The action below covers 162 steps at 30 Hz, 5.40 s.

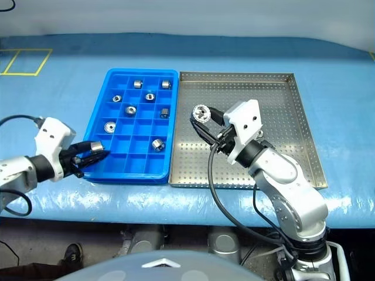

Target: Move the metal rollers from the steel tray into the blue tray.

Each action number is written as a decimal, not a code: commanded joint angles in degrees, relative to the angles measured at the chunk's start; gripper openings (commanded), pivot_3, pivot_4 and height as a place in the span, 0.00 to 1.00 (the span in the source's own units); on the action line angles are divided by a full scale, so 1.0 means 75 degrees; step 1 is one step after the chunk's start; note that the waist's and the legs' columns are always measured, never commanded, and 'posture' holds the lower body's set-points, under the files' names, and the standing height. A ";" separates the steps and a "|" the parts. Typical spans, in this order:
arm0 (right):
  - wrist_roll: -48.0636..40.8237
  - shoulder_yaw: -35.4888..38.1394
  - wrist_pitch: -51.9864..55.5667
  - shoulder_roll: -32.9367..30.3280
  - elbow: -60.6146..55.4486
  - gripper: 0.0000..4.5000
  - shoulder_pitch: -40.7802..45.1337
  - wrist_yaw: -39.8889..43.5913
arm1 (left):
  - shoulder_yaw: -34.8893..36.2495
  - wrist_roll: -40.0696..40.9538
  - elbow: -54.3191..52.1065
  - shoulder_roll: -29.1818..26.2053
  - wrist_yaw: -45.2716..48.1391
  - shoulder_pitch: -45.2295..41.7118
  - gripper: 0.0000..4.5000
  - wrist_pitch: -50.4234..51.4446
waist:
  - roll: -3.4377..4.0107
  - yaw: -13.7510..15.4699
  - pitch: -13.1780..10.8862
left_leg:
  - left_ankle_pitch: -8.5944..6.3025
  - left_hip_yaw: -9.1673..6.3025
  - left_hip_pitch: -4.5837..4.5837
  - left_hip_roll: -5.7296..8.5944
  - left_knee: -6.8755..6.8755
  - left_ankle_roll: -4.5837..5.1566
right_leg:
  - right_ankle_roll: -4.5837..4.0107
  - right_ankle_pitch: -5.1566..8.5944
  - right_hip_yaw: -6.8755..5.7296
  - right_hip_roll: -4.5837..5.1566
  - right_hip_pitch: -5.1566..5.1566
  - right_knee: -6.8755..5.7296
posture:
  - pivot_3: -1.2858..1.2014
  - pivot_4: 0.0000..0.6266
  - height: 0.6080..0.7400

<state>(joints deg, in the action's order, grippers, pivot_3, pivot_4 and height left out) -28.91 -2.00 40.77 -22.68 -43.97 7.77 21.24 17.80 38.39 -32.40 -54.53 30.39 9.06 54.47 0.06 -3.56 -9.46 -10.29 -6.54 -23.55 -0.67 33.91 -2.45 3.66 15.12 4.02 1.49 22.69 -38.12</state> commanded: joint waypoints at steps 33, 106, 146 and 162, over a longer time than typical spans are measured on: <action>0.0212 -0.2771 0.1343 0.1736 0.2264 0.38 0.1922 -0.0230 | 0.1126 0.1216 0.0610 0.1770 -0.0072 -0.2389 1.00 -0.0686 | -0.0006 -0.0094 0.0008 | 0.0002 -0.0002 0.0014 -0.0019 0.0011 -0.0002 | -0.0001 -0.0028 -0.0011 -0.0021 -0.0003 -0.0021 | 0.51 0.24 1.00; 0.4181 0.0597 0.2338 0.1558 -0.1464 0.74 -0.1626 -0.2836 | -0.5428 -0.4891 1.0159 0.7673 0.0341 -0.8017 1.00 -0.6233 | 0.0000 -0.1933 0.0029 | 0.0004 0.0012 -0.0017 0.0013 0.0031 -0.0011 | 0.0062 -0.0045 0.0022 -0.0009 -0.0006 0.0021 | 0.35 0.24 1.00; 0.3856 0.0016 0.1714 0.1748 -0.0522 0.75 -0.1493 -0.2266 | -0.2178 -0.3596 0.9288 0.7143 -0.0066 -0.8289 0.38 -0.4726 | -0.0007 -0.2503 0.0024 | 0.0004 0.0013 -0.0012 0.0011 0.0022 -0.0010 | 0.0081 -0.0046 0.0024 -0.0007 -0.0006 0.0017 | 0.39 0.24 1.00; 0.3336 -0.0880 0.1173 0.1507 0.1045 0.75 -0.0211 -0.1291 | -0.1017 -0.3638 0.1501 0.3036 -0.0862 -0.4369 0.38 0.0278 | -0.0011 -0.0486 0.0018 | 0.0008 -0.0010 0.0001 0.0002 0.0016 -0.0016 | 0.0057 -0.0036 0.0007 -0.0012 -0.0002 -0.0020 | 0.52 0.24 1.00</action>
<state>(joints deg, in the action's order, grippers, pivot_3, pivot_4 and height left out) -3.43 -8.34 51.20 -11.26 -35.70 5.55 10.90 8.89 10.21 -17.59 -31.74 24.68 -23.96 55.08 -0.03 -7.20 -9.32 -10.22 -6.62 -23.54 -0.62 34.03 -2.58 4.09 14.85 4.05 1.43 22.65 -38.24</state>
